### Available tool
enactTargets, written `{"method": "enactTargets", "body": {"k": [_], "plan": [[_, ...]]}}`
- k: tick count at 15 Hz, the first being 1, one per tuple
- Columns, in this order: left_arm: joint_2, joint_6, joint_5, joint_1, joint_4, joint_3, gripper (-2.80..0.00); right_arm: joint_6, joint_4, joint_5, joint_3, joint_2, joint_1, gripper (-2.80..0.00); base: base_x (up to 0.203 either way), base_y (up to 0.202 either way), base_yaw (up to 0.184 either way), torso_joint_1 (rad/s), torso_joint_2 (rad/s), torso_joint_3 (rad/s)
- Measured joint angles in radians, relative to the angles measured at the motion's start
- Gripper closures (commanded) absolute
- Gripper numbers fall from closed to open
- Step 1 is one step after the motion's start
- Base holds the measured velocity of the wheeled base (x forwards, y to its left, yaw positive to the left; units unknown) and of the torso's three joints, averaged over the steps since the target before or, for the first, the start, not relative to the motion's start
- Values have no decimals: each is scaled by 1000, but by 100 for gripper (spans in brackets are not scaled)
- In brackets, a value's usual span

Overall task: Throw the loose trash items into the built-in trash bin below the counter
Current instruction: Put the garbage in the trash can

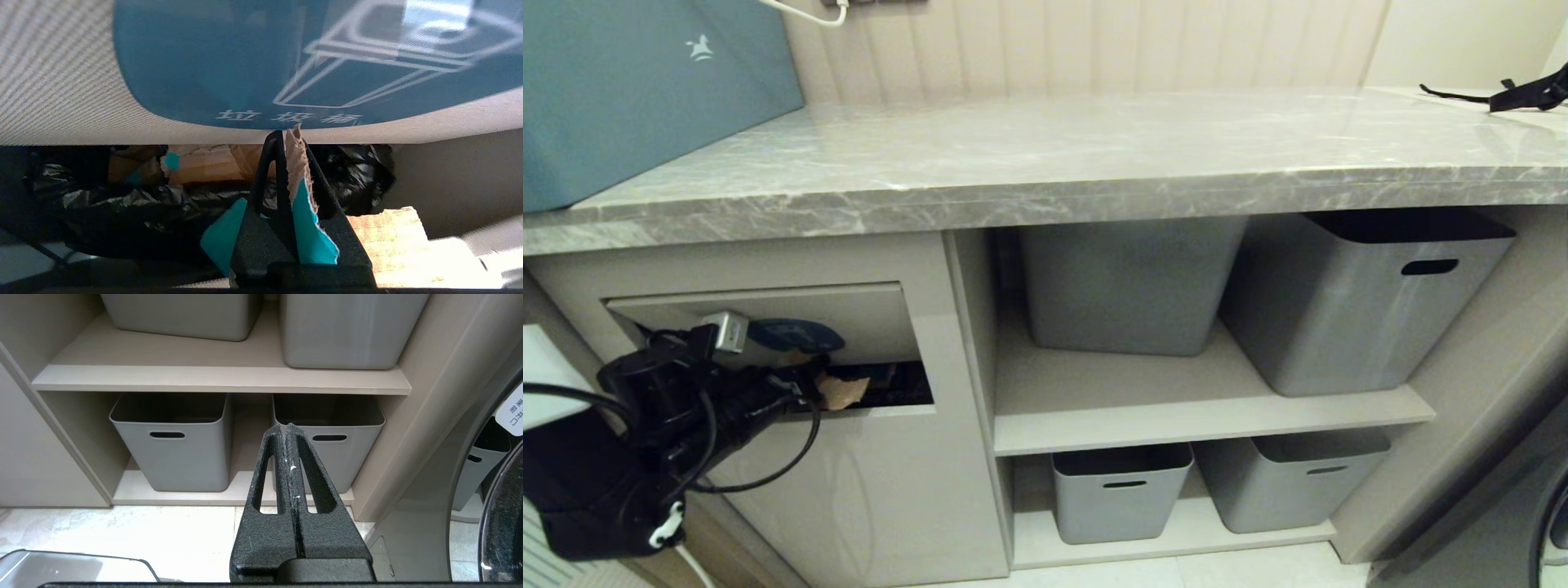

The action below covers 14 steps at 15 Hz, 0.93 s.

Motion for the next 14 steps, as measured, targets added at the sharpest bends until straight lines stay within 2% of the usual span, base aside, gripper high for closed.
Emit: {"method": "enactTargets", "body": {"k": [9, 14], "plan": [[58, -10, 12, -2, 1, -70, 0, 0, 0, 0, 0, 0, 0, 0, 0, 0, 0, 0, 0, 0], [73, -11, 56, -5, 1, -77, 0, 0, 0, 0, 0, 0, 0, 0, 0, 0, 0, 0, 0, 0]]}}
